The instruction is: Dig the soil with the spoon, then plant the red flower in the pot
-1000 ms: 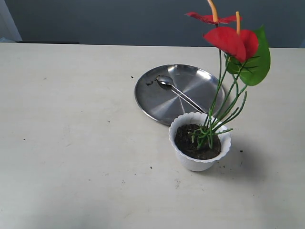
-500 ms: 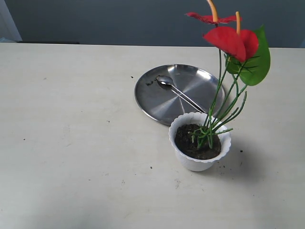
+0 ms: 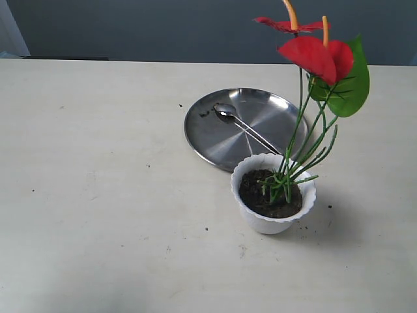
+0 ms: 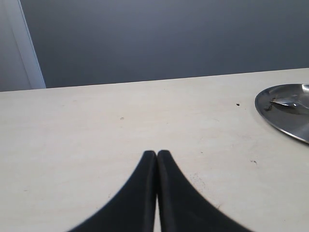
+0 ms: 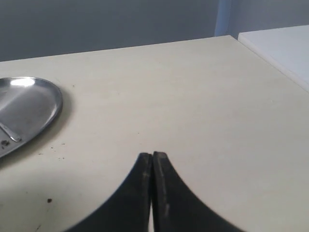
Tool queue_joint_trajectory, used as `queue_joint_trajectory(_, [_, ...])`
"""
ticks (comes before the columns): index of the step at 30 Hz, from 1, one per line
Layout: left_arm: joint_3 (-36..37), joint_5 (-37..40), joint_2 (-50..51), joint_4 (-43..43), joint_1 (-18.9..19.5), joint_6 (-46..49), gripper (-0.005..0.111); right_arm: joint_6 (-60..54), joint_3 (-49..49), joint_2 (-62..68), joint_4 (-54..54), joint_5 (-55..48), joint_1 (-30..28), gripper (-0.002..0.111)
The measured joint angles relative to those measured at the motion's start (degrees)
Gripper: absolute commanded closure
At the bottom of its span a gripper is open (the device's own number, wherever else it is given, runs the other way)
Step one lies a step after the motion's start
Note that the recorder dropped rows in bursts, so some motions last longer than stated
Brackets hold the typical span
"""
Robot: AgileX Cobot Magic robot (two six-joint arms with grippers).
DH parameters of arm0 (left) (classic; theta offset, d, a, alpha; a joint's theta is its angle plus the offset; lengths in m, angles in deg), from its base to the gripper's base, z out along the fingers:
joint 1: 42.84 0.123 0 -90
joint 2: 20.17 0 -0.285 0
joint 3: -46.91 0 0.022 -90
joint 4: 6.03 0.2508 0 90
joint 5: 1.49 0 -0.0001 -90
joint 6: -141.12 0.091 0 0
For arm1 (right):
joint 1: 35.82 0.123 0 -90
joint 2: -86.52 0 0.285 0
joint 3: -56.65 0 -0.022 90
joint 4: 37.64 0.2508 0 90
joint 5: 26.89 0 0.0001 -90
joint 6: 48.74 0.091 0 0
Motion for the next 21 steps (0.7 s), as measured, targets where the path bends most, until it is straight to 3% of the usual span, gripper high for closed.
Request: queue_joint_trajectory(21, [0.0, 0.0, 0.0, 0.0, 0.0, 0.0, 0.106, 1.59, 0.31, 0.0, -2.67, 2.2, 0.0, 0.108])
